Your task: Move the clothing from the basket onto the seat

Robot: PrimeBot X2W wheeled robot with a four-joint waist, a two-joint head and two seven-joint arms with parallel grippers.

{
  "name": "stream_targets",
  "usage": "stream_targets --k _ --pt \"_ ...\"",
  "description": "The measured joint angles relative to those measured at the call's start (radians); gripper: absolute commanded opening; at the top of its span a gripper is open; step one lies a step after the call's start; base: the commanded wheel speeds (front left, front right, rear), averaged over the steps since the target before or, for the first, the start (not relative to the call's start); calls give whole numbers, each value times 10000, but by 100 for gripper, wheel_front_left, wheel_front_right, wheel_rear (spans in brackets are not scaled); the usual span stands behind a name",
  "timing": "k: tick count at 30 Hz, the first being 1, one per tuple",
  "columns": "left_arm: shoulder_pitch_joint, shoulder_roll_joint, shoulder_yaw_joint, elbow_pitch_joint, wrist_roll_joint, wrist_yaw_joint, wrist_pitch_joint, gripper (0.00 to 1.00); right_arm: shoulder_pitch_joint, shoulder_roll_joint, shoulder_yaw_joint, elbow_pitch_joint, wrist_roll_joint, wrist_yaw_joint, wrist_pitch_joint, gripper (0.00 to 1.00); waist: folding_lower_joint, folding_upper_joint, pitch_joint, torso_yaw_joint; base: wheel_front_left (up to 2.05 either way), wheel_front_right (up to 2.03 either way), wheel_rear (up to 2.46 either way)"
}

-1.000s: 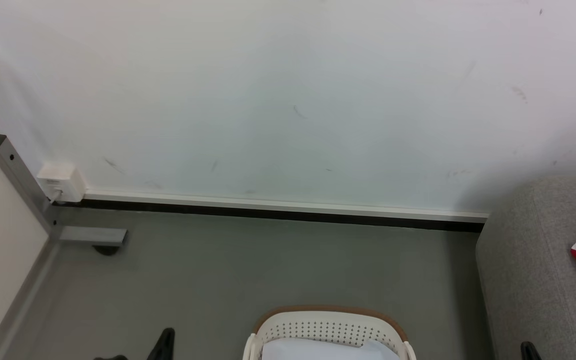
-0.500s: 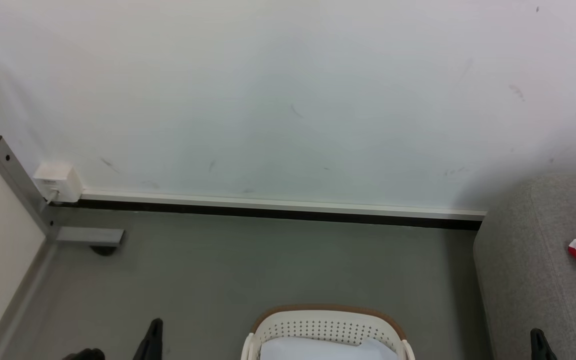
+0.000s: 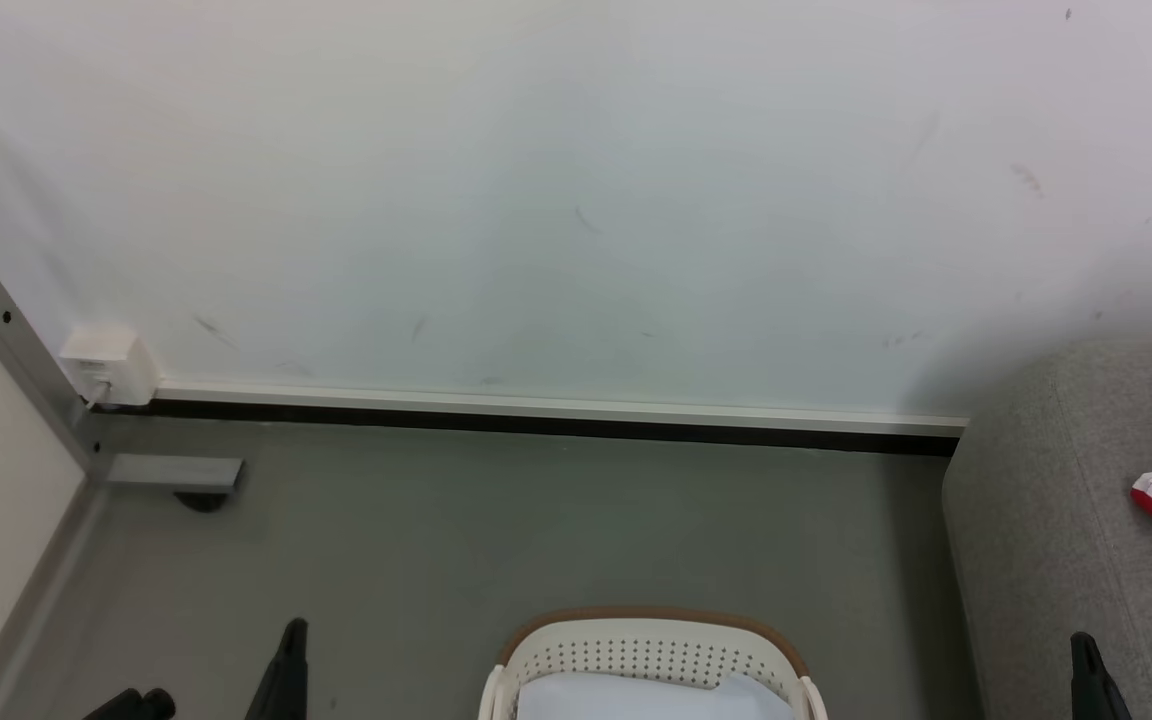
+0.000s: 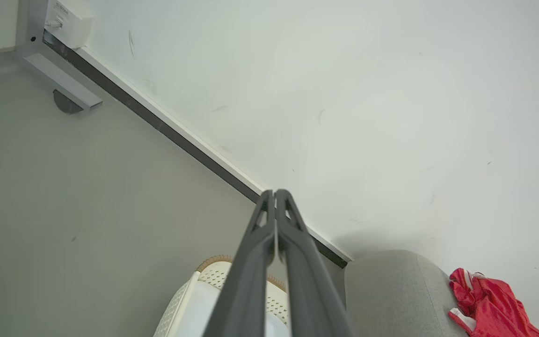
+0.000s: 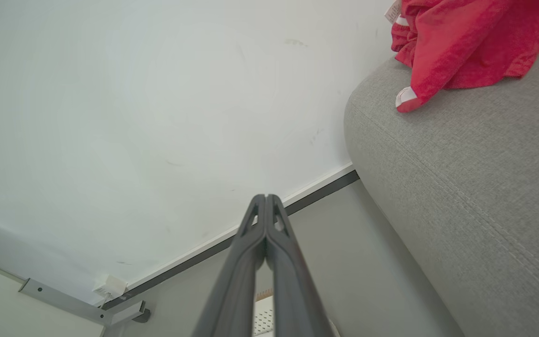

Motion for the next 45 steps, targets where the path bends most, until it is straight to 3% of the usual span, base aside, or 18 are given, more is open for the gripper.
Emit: stream_targets --k 45 --pt "-499 -144 790 -384 -4987 -132 1333 0 -1046 -17 -196 96 5141 -2 1335 0 0 0 115 -222 0 0 0"
